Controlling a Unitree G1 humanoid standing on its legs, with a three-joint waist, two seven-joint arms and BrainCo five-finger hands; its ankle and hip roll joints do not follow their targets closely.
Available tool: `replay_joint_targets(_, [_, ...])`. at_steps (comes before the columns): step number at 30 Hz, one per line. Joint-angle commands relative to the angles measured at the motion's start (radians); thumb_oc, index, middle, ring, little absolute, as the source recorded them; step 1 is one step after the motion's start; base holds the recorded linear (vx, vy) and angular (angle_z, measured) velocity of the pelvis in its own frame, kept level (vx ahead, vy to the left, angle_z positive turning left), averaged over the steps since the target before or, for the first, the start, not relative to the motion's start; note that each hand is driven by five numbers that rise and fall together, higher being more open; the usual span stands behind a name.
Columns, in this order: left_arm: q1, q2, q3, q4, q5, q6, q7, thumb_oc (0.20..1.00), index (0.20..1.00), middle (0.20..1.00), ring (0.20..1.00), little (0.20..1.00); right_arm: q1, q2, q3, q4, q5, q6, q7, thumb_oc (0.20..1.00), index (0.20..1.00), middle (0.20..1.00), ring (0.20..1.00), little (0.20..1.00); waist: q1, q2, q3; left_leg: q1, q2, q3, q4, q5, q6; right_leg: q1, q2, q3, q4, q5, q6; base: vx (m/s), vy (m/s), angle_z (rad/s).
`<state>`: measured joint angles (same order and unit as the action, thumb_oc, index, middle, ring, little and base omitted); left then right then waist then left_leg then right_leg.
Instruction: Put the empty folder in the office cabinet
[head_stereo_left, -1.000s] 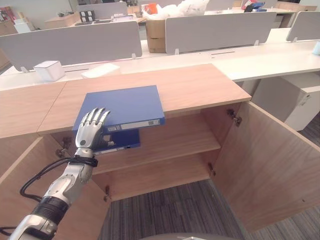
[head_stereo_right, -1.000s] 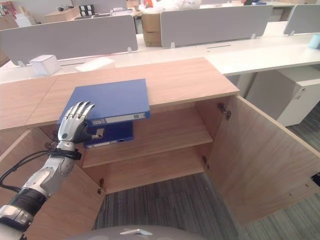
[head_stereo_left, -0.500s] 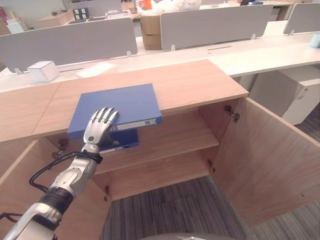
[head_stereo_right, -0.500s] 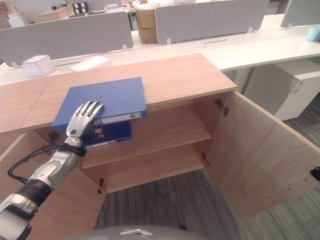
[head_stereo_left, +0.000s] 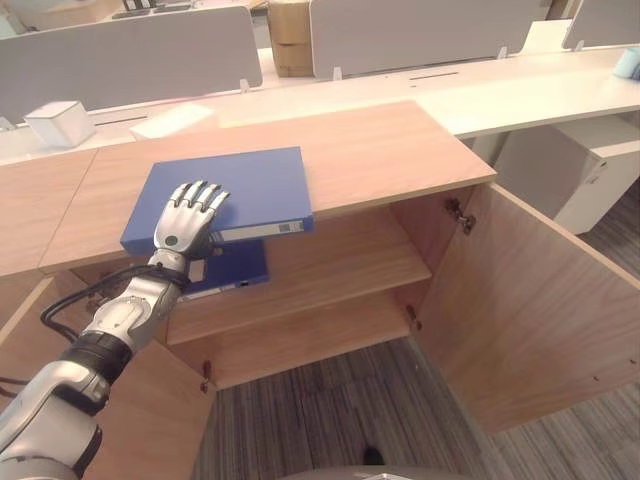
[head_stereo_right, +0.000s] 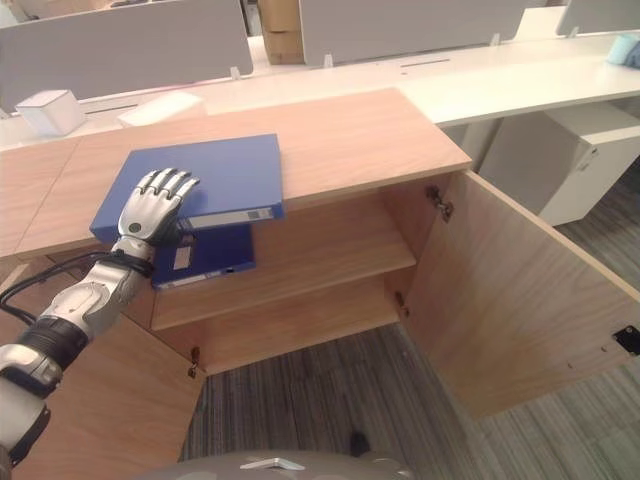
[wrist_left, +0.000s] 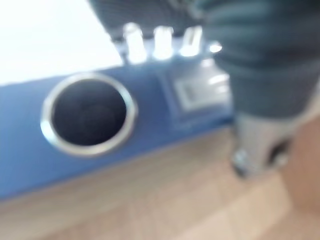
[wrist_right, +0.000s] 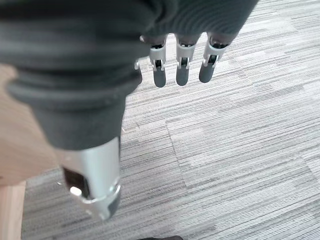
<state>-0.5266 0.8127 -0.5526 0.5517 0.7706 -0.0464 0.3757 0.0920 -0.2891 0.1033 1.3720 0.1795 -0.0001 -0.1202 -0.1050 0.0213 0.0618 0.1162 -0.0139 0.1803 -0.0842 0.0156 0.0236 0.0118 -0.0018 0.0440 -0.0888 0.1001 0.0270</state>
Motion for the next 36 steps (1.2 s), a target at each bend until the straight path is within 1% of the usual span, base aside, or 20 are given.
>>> replay_joint_targets(1, [-0.119,0.052,0.027,0.039,0.009,0.02,0.046,0.2,0.2,0.2,0.2,0.2,-0.034,-0.04,-0.022,0.016,0.067,-0.025,-0.034,1.0,1.0,1.0,1.0,1.0,-0.03,-0.01,-0.02,-0.031,0.022,-0.038,-0.003,-0.089,-0.064,0.047,-0.045,-0.011,0.002,-0.066,0.11,-0.03,0.012,-0.03])
replay_joint_targets(5, [-0.114,0.052,0.036,0.035,0.002,0.021,0.051,0.2,0.2,0.2,0.2,0.2,-0.035,-0.036,-0.041,-0.011,0.121,-0.04,-0.046,1.0,1.0,1.0,1.0,1.0,-0.029,-0.017,-0.026,-0.029,0.022,-0.031,-0.003,-0.091,-0.064,0.048,-0.044,-0.007,0.002,-0.065,0.111,0.0,0.004,-0.01])
replay_joint_targets(13, [-0.074,0.05,0.074,0.013,-0.017,0.014,0.057,0.2,0.2,0.2,0.2,0.2,-0.034,-0.031,-0.054,-0.027,0.149,-0.047,-0.049,1.0,1.0,1.0,1.0,1.0,-0.023,-0.023,-0.033,-0.011,0.021,-0.026,-0.003,-0.097,-0.062,0.061,-0.045,-0.003,0.002,-0.065,0.112,0.0,0.0,0.0])
replay_joint_targets(18, [-0.014,0.014,0.203,-0.124,-0.117,0.005,0.086,0.2,0.2,0.2,0.2,0.2,-0.039,-0.017,-0.061,-0.037,0.146,-0.036,-0.05,1.0,1.0,1.0,1.0,1.0,-0.008,-0.028,-0.046,0.01,0.018,-0.028,-0.003,-0.102,-0.057,0.081,-0.047,-0.006,0.002,-0.069,0.108,0.0,0.0,0.0])
replay_joint_targets(19, [-0.007,0.015,0.21,-0.131,-0.117,0.006,0.083,0.2,0.2,0.2,0.2,0.2,-0.04,-0.018,-0.059,-0.038,0.146,-0.035,-0.05,1.0,1.0,1.0,1.0,1.0,-0.01,-0.027,-0.045,0.011,0.018,-0.028,-0.003,-0.102,-0.057,0.082,-0.047,-0.006,0.002,-0.069,0.108,0.0,0.0,0.0])
replay_joint_targets(20, [-0.004,0.004,0.241,-0.17,-0.145,0.002,0.1,0.2,0.2,0.2,0.2,0.2,-0.043,-0.013,-0.061,-0.04,0.146,-0.032,-0.051,1.0,1.0,1.0,1.0,1.0,-0.004,-0.028,-0.049,0.015,0.017,-0.03,-0.003,-0.102,-0.056,0.086,-0.048,-0.007,0.002,-0.07,0.106,0.0,0.0,0.0])
replay_joint_targets(21, [0.019,-0.021,0.316,-0.262,-0.208,-0.013,0.121,0.2,0.2,0.2,0.2,0.2,-0.055,-0.011,-0.057,-0.049,0.146,-0.025,-0.047,1.0,1.0,1.0,1.0,1.0,-0.001,-0.027,-0.054,0.025,0.016,-0.033,-0.003,-0.103,-0.054,0.097,-0.047,-0.008,0.002,-0.074,0.1,0.0,-0.002,0.03])
replay_joint_targets(23, [0.027,-0.061,0.383,-0.351,-0.286,-0.04,0.144,0.2,0.2,0.2,0.2,0.2,-0.068,-0.008,-0.052,-0.062,0.145,-0.021,-0.047,1.0,1.0,1.0,1.0,1.0,0.004,-0.03,-0.063,0.032,0.016,-0.036,-0.003,-0.103,-0.052,0.104,-0.047,-0.009,0.002,-0.075,0.096,0.0,0.0,0.0])
replay_joint_targets(25, [0.051,-0.111,0.45,-0.455,-0.389,-0.081,0.153,0.2,0.2,0.2,0.2,0.2,-0.09,-0.01,-0.045,-0.087,0.142,-0.023,-0.048,1.0,1.0,1.0,1.0,1.0,0.007,-0.029,-0.069,0.039,0.014,-0.039,-0.003,-0.104,-0.05,0.11,-0.047,-0.009,0.002,-0.077,0.091,0.0,0.001,0.02])
replay_joint_targets(26, [0.057,-0.111,0.456,-0.461,-0.391,-0.08,0.15,0.2,0.2,0.2,0.2,0.2,-0.09,-0.012,-0.043,-0.088,0.142,-0.022,-0.048,1.0,1.0,1.0,1.0,1.0,0.006,-0.028,-0.069,0.04,0.014,-0.039,-0.003,-0.105,-0.05,0.111,-0.047,-0.008,0.002,-0.078,0.091,0.0,0.0,0.0])
replay_joint_targets(27, [0.069,-0.157,0.492,-0.534,-0.497,-0.12,0.147,0.2,0.2,0.2,0.2,0.2,-0.109,-0.012,-0.032,-0.13,0.142,-0.029,-0.053,1.0,1.0,1.0,1.0,1.0,0.009,-0.027,-0.075,0.047,0.014,-0.04,-0.003,-0.104,-0.049,0.117,-0.045,-0.008,0.002,-0.078,0.086,0.0,0.0,0.0])
replay_joint_targets(30, [0.094,-0.218,0.53,-0.623,-0.669,-0.178,0.145,0.2,0.2,0.2,0.2,0.2,-0.134,-0.018,-0.01,-0.215,0.149,-0.045,-0.055,1.0,1.0,1.0,1.0,1.0,0.016,-0.025,-0.078,0.055,0.013,-0.045,-0.003,-0.104,-0.048,0.125,-0.044,-0.008,0.002,-0.081,0.081,0.0,0.0,0.0])
replay_joint_targets(31, [0.097,-0.218,0.533,-0.625,-0.672,-0.178,0.143,0.2,0.2,0.2,0.2,0.2,-0.132,-0.019,-0.009,-0.217,0.149,-0.044,-0.056,1.0,1.0,1.0,1.0,1.0,0.015,-0.024,-0.078,0.056,0.013,-0.045,-0.003,-0.105,-0.048,0.126,-0.044,-0.008,0.002,-0.081,0.081,0.0,0.0,0.0])
replay_joint_targets(33, [0.117,-0.251,0.548,-0.665,-0.787,-0.223,0.12,0.2,0.2,0.2,0.2,0.2,-0.148,-0.031,-0.004,-0.287,0.164,-0.058,-0.061,1.0,1.0,1.0,1.0,1.0,0.019,-0.024,-0.078,0.061,0.014,-0.046,-0.003,-0.104,-0.048,0.132,-0.045,-0.011,0.002,-0.083,0.078,0.0,0.0,0.0])
replay_joint_targets(34, [0.143,-0.282,0.556,-0.698,-0.929,-0.263,0.075,0.2,0.2,0.2,0.2,0.2,-0.171,-0.048,-0.01,-0.382,0.203,-0.077,-0.062,1.0,1.0,1.0,1.0,1.0,0.025,-0.027,-0.078,0.059,0.014,-0.049,-0.003,-0.093,-0.048,0.131,-0.047,-0.014,0.002,-0.075,0.074,0.0,0.0,0.0])
replay_joint_targets(36, [0.174,-0.307,0.56,-0.711,-1.044,-0.281,0.031,0.2,0.2,0.2,0.2,0.2,-0.18,-0.06,-0.02,-0.482,0.249,-0.094,-0.054,1.0,1.0,1.0,1.0,1.0,0.031,-0.026,-0.076,0.062,0.014,-0.051,-0.003,-0.092,-0.048,0.136,-0.048,-0.018,0.002,-0.076,0.072,0.02,0.007,0.01])
